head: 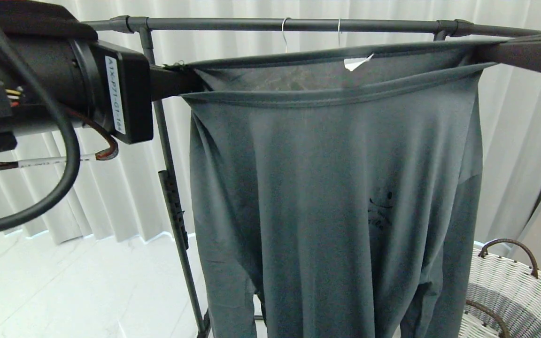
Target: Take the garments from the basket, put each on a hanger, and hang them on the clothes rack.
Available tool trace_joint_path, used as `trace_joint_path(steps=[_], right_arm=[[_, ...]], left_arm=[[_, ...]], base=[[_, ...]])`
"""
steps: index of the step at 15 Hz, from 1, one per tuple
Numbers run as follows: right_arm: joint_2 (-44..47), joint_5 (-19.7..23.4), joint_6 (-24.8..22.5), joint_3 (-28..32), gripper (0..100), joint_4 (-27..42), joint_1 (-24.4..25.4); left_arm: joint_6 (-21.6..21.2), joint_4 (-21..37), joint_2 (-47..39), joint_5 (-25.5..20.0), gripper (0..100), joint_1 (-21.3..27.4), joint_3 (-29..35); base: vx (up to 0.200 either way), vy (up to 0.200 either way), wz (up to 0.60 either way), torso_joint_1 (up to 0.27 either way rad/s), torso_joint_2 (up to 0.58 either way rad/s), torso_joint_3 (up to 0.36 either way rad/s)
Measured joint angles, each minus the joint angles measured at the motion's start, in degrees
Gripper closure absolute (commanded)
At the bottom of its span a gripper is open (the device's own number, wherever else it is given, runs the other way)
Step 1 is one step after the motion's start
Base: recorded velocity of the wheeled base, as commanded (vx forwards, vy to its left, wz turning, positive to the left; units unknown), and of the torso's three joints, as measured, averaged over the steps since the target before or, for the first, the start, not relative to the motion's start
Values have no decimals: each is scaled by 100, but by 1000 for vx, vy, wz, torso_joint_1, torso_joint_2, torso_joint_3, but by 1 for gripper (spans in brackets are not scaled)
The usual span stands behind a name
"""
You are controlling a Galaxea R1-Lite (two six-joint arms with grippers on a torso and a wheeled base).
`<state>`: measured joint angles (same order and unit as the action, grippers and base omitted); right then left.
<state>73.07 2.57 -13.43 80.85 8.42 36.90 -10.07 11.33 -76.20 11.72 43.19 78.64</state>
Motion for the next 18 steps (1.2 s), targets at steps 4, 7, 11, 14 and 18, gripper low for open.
trace_joint_path(steps=[4,7,11,14,18], right_arm=[[-44,-52,-273,169,100,224,162],[-174,-162,-321,360,100,1024,183],[-391,-160,-154,1203,100,2404,522],[-524,-143,356,1524,100,3093,1390],[-621,-110,866,1447,100,3213,2633]], left_arm=[[20,0,121,188,100,545,-33],[37,-140,66,183,100,612,21],[208,-978,-304,177,100,571,197],[640,-1073,-588,134,100,525,413],[1225,-1070,-764,130,100,416,495]], base=[[0,0,0,0,0,0],[0,0,0,0,0,0],[0,0,0,0,0,0],[0,0,0,0,0,0],[0,0,0,0,0,0]])
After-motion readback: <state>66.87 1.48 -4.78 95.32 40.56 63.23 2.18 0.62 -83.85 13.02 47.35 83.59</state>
